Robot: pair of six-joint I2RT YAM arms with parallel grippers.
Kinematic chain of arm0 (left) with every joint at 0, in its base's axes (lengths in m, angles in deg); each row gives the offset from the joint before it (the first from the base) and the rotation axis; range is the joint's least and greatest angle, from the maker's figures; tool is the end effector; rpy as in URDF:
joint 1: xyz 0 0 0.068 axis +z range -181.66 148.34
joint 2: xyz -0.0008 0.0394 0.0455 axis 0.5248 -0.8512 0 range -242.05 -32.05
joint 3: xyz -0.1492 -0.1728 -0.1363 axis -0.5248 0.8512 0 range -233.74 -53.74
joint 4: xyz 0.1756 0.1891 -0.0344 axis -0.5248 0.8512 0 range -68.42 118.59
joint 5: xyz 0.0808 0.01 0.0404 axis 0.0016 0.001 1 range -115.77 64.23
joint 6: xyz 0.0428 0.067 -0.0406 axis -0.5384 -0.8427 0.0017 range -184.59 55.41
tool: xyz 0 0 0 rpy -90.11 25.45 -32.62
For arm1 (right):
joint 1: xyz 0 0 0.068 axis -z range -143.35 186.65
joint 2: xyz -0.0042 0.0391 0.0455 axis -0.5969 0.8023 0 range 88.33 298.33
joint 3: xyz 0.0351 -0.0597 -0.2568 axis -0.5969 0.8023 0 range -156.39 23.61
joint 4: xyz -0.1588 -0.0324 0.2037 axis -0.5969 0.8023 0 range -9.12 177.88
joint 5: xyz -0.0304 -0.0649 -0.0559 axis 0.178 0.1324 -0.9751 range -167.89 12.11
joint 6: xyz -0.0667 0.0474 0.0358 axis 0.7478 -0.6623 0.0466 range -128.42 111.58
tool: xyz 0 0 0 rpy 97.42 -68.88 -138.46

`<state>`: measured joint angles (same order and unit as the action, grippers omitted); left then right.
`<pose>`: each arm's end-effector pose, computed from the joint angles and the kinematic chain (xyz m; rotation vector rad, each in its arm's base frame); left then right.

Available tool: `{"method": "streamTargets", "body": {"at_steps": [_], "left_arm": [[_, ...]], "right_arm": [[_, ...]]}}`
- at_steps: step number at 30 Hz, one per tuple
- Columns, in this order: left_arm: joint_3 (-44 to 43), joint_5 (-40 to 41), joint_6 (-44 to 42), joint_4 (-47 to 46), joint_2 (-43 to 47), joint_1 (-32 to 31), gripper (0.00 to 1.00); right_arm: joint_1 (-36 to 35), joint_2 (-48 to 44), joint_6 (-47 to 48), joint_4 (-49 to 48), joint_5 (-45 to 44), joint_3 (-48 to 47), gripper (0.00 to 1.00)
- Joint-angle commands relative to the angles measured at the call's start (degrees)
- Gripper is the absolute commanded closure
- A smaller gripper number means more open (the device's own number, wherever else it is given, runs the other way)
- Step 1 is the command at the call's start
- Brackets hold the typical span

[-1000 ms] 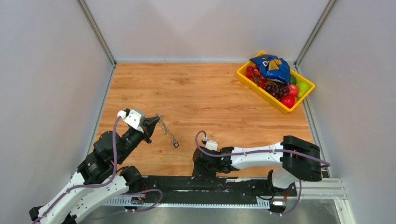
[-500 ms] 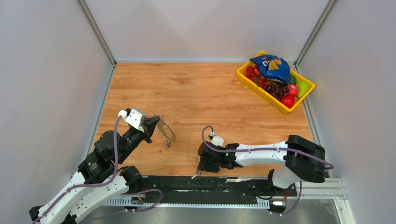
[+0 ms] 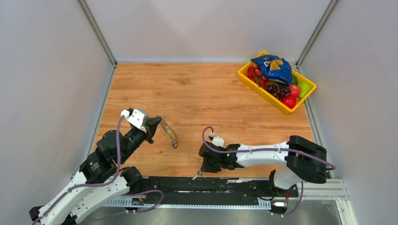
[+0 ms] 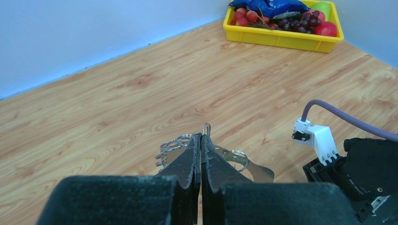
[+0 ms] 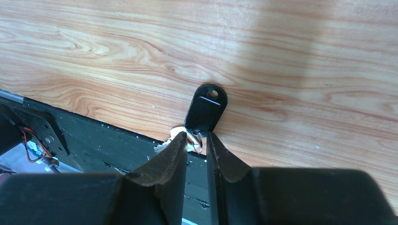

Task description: Put the keys on the keyring

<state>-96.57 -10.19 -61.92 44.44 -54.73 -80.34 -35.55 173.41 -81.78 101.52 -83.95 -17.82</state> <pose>0.1096 -0.0923 0.3458 0.4393 1.5768 -0.4707 0.0943 0.2661 0.1066 0.0635 2.8526 0.5772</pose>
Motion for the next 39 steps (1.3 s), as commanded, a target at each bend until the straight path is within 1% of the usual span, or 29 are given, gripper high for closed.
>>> {"method": "streamTargets", "body": {"at_steps": [1,9,11,14,15,19,22,27,31,35,39], "left_arm": [[-0.25,0.32,0.14,-4.31,-0.04,-0.13,1.0],[-0.24,0.33,0.2,-4.22,0.08,-0.16,1.0],[-0.32,0.34,0.22,-4.22,0.09,-0.17,1.0],[-0.24,0.45,0.18,-4.21,0.08,-0.17,1.0],[-0.24,0.5,0.19,-4.22,0.02,-0.18,1.0],[-0.24,0.42,0.14,-4.22,0.03,-0.14,1.0],[-0.19,0.25,0.09,-4.28,0.01,-0.14,1.0],[-0.14,-0.36,-0.16,-4.48,-0.1,-0.13,1.0],[-0.51,-0.63,-0.49,-4.4,-0.59,-0.14,1.0],[-1.73,-2.16,-1.02,-3.56,-1.76,-0.17,1.0],[-3.64,-3.96,-2.08,-2.37,-3.27,-0.18,1.0]], "right_arm": [[-0.76,-1.02,0.72,-1.04,0.77,-1.27,0.77],[-1.63,1.6,1.79,-2.15,2.3,-2.25,0.77],[-1.67,1.64,1.73,-2.33,2.23,-2.34,0.82],[-1.77,1.1,1.7,-2.4,1.51,-2.04,0.98],[-1.72,0.84,1.5,-2.38,1.33,-1.78,1.0],[-1.71,-0.1,1.56,-2.41,-0.23,-1.47,1.0],[-1.91,-1.71,3.62,-2.34,-1.88,-2.07,1.0],[-2.64,-6.2,10.36,-2.02,-5.27,-3.86,1.0],[-3.02,-11.22,18.39,-1.65,-8.22,-5.47,1.0],[-3.02,-15.77,27.38,-1.62,-9.34,-7.37,1.0],[-3.03,-20.49,38.9,-1.66,-10.81,-10.67,1.0]]}}
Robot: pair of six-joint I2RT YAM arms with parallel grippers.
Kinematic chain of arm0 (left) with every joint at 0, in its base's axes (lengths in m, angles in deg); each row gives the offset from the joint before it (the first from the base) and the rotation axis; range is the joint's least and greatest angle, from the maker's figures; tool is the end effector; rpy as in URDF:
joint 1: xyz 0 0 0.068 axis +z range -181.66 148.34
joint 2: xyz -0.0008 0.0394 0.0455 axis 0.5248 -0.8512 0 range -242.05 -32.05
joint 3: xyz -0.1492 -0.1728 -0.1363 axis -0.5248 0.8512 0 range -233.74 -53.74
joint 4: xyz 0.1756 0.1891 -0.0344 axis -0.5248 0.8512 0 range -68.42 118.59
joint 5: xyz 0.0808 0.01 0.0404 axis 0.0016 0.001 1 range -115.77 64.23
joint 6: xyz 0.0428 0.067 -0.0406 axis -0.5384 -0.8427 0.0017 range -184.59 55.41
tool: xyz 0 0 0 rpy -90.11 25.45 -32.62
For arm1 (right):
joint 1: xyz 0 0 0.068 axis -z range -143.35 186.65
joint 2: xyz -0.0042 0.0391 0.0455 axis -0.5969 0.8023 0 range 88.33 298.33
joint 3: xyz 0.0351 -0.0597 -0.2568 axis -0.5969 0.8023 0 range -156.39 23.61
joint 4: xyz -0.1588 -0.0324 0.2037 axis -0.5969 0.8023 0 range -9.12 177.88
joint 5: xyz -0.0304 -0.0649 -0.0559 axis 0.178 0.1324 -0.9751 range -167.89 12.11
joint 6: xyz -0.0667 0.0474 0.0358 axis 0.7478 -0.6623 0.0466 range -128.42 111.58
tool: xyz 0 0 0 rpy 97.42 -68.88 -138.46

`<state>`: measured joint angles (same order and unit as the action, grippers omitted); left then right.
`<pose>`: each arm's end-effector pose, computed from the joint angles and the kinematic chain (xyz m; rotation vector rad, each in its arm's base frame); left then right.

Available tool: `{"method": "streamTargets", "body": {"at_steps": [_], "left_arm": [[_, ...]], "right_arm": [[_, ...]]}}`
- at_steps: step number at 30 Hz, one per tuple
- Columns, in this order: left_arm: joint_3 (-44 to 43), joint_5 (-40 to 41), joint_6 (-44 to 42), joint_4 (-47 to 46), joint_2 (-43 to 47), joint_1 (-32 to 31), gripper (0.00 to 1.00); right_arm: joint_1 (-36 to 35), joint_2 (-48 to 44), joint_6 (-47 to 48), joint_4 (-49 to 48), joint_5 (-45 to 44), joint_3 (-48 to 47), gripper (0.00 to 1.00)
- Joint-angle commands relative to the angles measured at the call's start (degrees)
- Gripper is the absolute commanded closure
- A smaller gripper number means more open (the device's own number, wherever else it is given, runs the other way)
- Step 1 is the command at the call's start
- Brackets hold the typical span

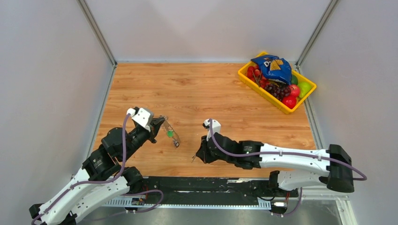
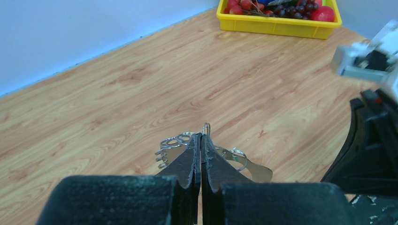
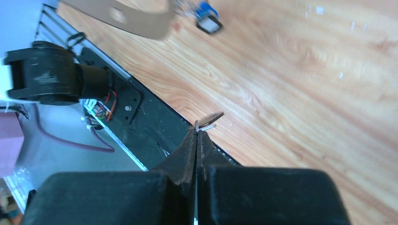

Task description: Put the keys on the keyring

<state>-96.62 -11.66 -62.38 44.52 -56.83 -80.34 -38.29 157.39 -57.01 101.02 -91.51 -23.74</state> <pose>0.1140 -0.1002 0.3412 0.4823 1.6030 -0.4709 0.0934 0.2747 0.2180 -0.4262 2.3879 0.8166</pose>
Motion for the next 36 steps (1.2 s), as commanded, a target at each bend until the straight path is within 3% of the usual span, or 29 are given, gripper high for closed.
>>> {"method": "streamTargets", "body": {"at_steps": [1,11,21,29,36], "left_arm": [[-3.88,-2.81,-1.88,-2.42,-1.64,-0.11,1.0],[-3.21,-12.95,-8.0,-4.64,-2.46,-0.13,1.0],[-3.82,-26.34,-13.88,-4.8,-4.59,-0.15,1.0],[-2.64,-28.58,-18.43,-6.91,-4.51,-0.18,1.0],[1.02,-27.33,-22.72,-11.83,-4.27,-0.23,1.0]], "right_arm": [[-0.3,-5.48,17.1,-1.26,-3.49,-5.47,1.0],[0.17,-7.75,41.49,-2.15,-5.02,-14.78,1.0],[1.19,-9.59,60.57,-7.64,0.93,-15.42,1.0],[2.01,-10.39,69.23,-9.79,8.24,-13.27,1.0],[3.98,-8.58,69.91,-11.69,15.29,-12.85,1.0]]}}
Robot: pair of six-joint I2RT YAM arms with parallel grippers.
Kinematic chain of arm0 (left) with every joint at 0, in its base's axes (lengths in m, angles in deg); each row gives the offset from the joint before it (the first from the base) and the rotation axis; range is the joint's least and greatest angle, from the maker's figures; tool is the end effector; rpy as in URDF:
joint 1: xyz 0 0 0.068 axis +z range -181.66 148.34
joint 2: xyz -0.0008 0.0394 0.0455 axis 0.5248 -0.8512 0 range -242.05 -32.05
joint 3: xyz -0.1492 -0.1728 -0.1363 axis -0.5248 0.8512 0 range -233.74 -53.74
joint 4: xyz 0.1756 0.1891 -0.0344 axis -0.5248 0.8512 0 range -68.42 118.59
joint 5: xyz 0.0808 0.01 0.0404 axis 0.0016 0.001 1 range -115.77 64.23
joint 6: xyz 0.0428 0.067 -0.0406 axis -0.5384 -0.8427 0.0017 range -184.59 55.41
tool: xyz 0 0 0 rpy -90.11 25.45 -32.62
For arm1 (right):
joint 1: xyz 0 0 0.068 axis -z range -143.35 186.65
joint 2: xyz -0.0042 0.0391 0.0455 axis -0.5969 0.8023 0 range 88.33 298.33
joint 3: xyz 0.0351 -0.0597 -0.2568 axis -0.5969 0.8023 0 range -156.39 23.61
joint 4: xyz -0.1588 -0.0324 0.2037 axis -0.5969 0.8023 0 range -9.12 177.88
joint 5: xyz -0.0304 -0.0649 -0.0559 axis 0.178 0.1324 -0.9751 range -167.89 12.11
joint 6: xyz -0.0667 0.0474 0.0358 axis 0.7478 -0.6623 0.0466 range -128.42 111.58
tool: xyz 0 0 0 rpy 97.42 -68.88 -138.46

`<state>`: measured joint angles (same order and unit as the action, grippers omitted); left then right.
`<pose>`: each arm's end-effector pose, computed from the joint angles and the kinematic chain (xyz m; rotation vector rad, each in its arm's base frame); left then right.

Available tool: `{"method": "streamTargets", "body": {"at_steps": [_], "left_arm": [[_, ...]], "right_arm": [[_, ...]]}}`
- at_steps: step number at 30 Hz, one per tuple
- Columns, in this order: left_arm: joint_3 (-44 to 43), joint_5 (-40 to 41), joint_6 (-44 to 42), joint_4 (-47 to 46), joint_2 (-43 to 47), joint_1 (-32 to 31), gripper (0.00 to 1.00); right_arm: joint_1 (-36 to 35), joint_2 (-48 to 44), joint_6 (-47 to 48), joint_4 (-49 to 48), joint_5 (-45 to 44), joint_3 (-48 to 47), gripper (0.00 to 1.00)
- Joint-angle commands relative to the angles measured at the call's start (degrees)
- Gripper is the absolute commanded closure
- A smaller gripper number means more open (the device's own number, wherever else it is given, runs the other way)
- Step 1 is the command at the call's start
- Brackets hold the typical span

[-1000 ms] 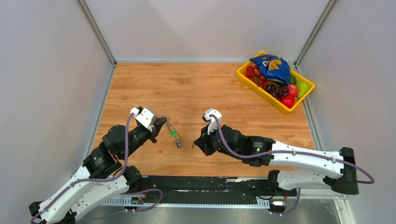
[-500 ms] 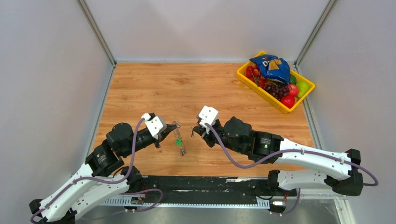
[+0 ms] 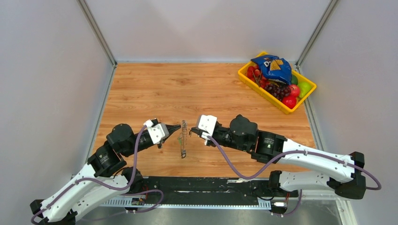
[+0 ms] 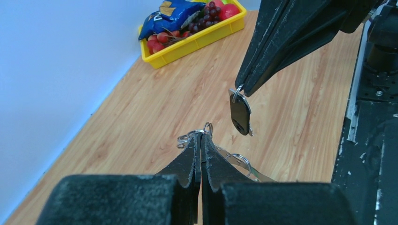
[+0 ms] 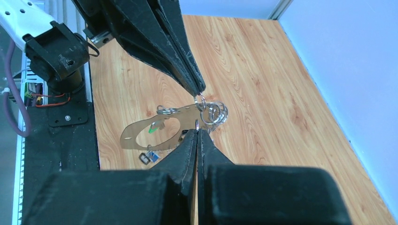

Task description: Put the keys on the keyring

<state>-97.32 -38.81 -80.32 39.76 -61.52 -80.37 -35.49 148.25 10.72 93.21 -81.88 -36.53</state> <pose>0.0983 -0.1390 0.3468 1.0394 1.3164 -0.6238 0.0926 0.2693 0.3646 -1.2662 1.3101 0.5999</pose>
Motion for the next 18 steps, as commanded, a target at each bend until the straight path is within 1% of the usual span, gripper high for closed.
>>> {"method": "streamTargets", "body": {"at_steps": [1,10,12,17,18], "left_arm": [[2.26,0.48,-5.2,-8.34,0.77,-0.18,1.0],[8.04,6.82,-11.07,-14.45,3.42,-0.19,1.0],[9.01,8.32,-11.83,-16.56,4.23,-0.2,1.0],[10.39,9.33,-12.59,-17.8,4.71,-0.21,1.0],[10.55,9.56,-12.76,-19.2,4.83,-0.19,1.0]], "right_arm": [[1.71,0.77,1.92,-4.17,6.19,-0.15,1.0],[6.46,4.48,-4.9,-6.54,10.6,-2.15,1.0],[7.52,5.97,-5.85,-6.54,12.86,-2.28,1.0],[9.96,9.32,-8.34,-6.58,17.36,-2.72,1.0],[10.24,9.86,-8.67,-6.86,17.84,-2.91,1.0]]}}
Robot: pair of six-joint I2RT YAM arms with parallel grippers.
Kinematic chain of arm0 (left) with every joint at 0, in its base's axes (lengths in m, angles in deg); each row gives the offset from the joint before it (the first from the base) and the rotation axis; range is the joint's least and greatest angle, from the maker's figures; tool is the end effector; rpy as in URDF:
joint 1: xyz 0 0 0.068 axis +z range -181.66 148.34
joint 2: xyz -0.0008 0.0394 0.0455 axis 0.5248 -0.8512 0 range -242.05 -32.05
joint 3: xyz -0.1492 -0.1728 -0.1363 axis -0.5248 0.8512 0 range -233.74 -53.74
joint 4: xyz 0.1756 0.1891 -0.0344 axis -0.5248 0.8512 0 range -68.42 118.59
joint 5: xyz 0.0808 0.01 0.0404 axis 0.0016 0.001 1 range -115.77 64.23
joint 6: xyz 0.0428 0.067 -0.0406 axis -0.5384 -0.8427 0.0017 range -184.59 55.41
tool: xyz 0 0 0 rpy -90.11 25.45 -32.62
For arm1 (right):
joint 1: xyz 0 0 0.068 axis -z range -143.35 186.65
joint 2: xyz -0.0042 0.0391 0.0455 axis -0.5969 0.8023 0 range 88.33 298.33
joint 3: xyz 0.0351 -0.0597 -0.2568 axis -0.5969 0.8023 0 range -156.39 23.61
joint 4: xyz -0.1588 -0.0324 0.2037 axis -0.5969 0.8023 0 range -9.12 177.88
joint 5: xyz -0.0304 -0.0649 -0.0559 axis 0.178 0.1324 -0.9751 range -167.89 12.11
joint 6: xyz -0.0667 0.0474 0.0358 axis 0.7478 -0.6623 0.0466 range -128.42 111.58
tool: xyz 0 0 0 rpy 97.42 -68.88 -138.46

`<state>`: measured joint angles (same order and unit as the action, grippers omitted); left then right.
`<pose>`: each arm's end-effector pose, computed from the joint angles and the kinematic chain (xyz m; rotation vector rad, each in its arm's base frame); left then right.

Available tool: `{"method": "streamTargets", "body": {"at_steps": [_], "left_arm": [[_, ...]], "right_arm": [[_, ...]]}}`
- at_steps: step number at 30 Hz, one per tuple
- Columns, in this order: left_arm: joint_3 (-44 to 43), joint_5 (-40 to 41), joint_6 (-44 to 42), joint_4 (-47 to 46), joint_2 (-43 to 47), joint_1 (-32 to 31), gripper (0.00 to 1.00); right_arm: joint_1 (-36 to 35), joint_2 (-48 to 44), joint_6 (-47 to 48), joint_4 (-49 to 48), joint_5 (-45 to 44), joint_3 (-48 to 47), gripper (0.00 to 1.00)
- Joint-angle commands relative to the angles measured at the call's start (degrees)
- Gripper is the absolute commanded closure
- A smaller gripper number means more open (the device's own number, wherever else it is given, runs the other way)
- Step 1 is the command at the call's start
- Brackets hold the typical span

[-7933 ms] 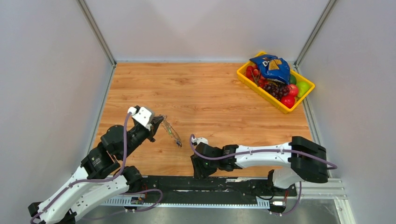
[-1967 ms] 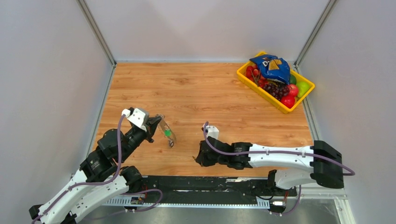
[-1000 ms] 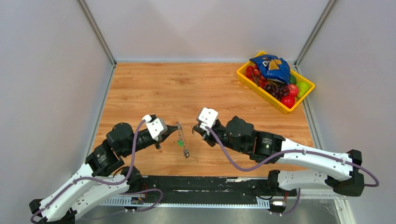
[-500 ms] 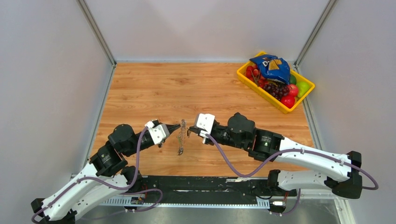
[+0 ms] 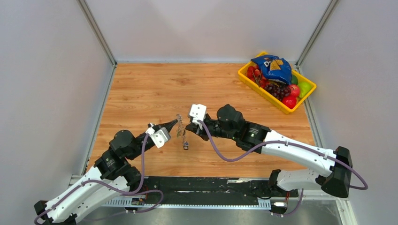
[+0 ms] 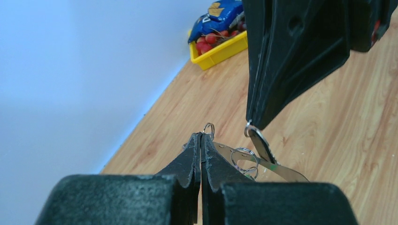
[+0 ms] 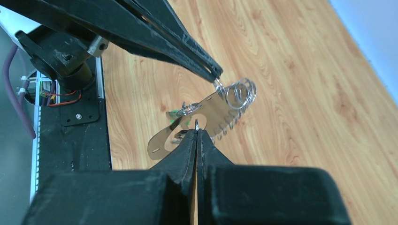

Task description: Put the keys on the keyring

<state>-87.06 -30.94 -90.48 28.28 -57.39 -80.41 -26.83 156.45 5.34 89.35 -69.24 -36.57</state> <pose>0.1095 -0.1356 0.3201 1.0027 1.1966 -0.3852 0.1324 0.2920 0.3345 -1.2814 1.4304 0.7344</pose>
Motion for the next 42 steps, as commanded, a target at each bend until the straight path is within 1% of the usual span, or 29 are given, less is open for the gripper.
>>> {"method": "streamTargets", "body": {"at_steps": [1,12,22,42], "left_arm": [[0.63,1.81,-2.76,-8.14,0.8,-0.17,1.0],[3.77,4.08,-4.15,-10.94,4.3,-0.18,1.0],[4.7,4.62,-4.34,-11.94,4.49,-0.16,1.0],[4.93,4.37,-3.86,-11.99,4.52,-0.2,1.0]], "right_arm": [[1.8,2.13,-3.5,-3.28,5.46,-3.0,1.0],[2.32,3.88,-3.99,-7.94,3.6,-3.24,1.0],[2.81,5.83,-4.12,-12.56,2.71,-3.78,1.0],[3.03,6.33,-3.43,-15.61,1.74,-4.46,1.0]]}}
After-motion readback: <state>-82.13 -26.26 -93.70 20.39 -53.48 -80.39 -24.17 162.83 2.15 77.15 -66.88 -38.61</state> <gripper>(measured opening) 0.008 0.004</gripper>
